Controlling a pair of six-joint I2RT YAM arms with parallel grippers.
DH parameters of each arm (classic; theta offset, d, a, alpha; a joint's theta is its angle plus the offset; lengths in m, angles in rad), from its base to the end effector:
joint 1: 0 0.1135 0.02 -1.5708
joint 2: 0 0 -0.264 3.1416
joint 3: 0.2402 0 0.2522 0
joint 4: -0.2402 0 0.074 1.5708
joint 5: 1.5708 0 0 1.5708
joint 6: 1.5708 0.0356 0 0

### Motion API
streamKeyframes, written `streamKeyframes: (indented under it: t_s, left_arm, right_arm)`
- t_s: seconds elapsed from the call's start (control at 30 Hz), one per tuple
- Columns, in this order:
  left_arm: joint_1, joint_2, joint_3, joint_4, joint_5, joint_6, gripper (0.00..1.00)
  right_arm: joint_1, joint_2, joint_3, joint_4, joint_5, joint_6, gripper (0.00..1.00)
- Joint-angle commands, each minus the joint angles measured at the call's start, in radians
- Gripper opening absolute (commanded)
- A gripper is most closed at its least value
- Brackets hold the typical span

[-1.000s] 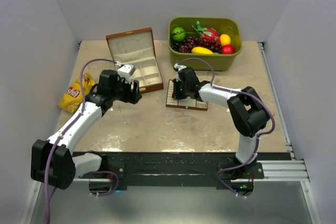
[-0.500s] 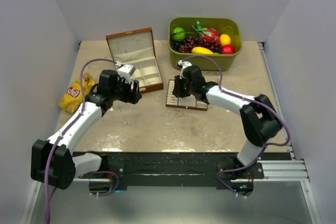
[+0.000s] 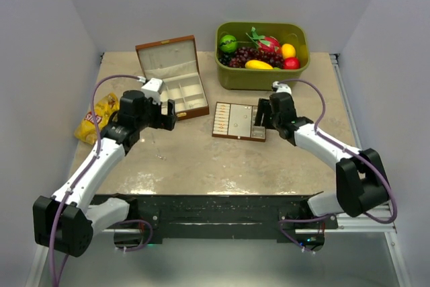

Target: Organize the mixed jewelry

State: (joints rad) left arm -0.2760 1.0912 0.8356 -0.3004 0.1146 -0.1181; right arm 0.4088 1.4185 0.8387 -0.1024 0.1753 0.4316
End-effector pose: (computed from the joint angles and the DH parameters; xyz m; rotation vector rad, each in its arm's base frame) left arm 0.2329 -0.0702 0.2861 0.2371 2.1301 -0.3537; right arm 0.2799 0.1145 0.2217 0.1198 2.2500 0.2566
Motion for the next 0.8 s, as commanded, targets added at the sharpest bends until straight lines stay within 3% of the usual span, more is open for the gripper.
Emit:
streamKeyframes:
  t_s: [0.0, 0.13, 0.4, 0.77]
  left_arm:
    - [0.004, -0.025, -0.010, 0.032, -0.067, -0.017, 1.00]
    - [0.004, -0.031, -0.009, 0.030, -0.096, -0.023, 1.00]
    - [0.004, -0.031, -0.013, 0.023, -0.109, -0.025, 1.00]
    - [0.004, -0.016, -0.007, 0.021, -0.101, -0.025, 1.00]
  right_arm:
    - [-0.051, -0.076, -0.058, -0.025, 0.056, 0.038, 0.70]
    - [-0.111, -0.067, -0.078, -0.025, 0.023, 0.038, 0.70]
    - [-0.125, -0.040, -0.099, 0.009, -0.075, 0.038, 0.60]
    - [-0.125, 0.051, -0.082, 0.027, -0.086, 0.042, 0.45]
